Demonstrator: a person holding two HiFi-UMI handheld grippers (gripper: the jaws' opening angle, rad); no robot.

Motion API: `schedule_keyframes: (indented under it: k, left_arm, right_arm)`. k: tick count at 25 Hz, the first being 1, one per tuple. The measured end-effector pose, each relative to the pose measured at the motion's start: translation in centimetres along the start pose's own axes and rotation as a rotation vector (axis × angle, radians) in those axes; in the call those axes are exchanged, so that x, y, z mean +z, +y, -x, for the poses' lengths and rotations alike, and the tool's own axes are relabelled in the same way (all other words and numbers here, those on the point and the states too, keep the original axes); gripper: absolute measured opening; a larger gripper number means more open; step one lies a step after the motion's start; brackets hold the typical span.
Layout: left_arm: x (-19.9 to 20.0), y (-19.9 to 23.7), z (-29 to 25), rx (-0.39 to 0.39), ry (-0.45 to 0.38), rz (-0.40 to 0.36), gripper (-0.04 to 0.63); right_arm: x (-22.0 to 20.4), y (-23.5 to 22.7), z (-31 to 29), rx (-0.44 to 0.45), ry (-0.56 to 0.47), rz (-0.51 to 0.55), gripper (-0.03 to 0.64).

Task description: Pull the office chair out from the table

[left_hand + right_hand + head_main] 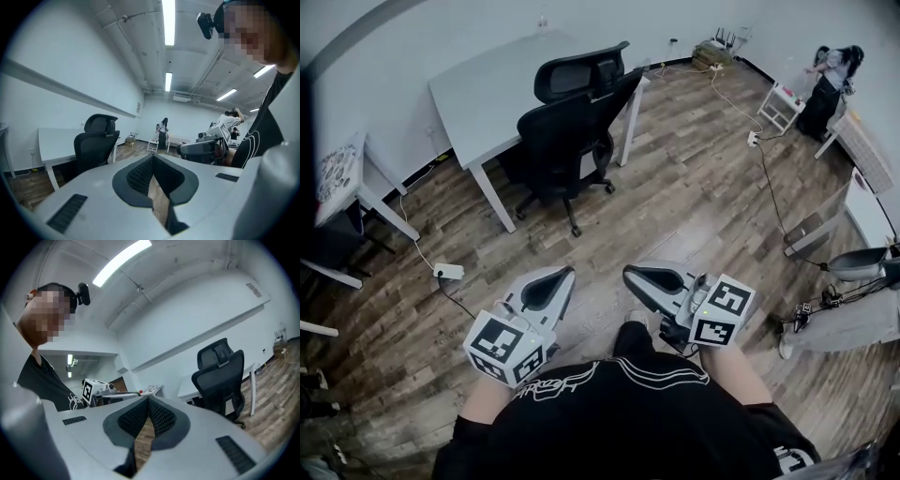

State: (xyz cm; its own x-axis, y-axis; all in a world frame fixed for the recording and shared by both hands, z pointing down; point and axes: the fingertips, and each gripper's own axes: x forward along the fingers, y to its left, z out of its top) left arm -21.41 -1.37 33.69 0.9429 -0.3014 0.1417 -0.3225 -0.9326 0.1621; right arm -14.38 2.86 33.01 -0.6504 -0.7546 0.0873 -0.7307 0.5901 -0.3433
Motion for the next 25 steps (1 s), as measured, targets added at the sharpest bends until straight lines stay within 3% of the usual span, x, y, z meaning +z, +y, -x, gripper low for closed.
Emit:
schedule_keyframes:
  k: [4, 10, 14, 20, 25]
  left_arm:
    - [0.5, 0.5, -5.7, 0.008, 0.016, 0.027, 0.006]
    - [2.3, 1.3, -16.0, -0.045, -0.008, 0.133, 0.006]
    - [3.3, 1.1, -23.4, -0.04, 0.005, 0.115, 0.006]
    - [4.6, 0.5, -29.2, -0.047, -0.007, 0.133, 0.006]
    - [5.3, 1.7, -30.1, 0.032, -0.008, 0.073, 0.006]
  right_arm:
    - [1.3, -5.9, 1.7, -0.068, 0.04, 0.121, 0.035]
    - [4.3, -16.0, 4.6, -0.059, 0.029, 0.092, 0.037]
    - [5.7, -21.9, 7.6, -0.045, 0.004, 0.051, 0.037]
    - [8.0, -26.3, 10.2, 0.015, -0.024, 0.072, 0.038]
    - [9.8, -27.8, 10.6, 0.051, -0.022, 0.137, 0.038]
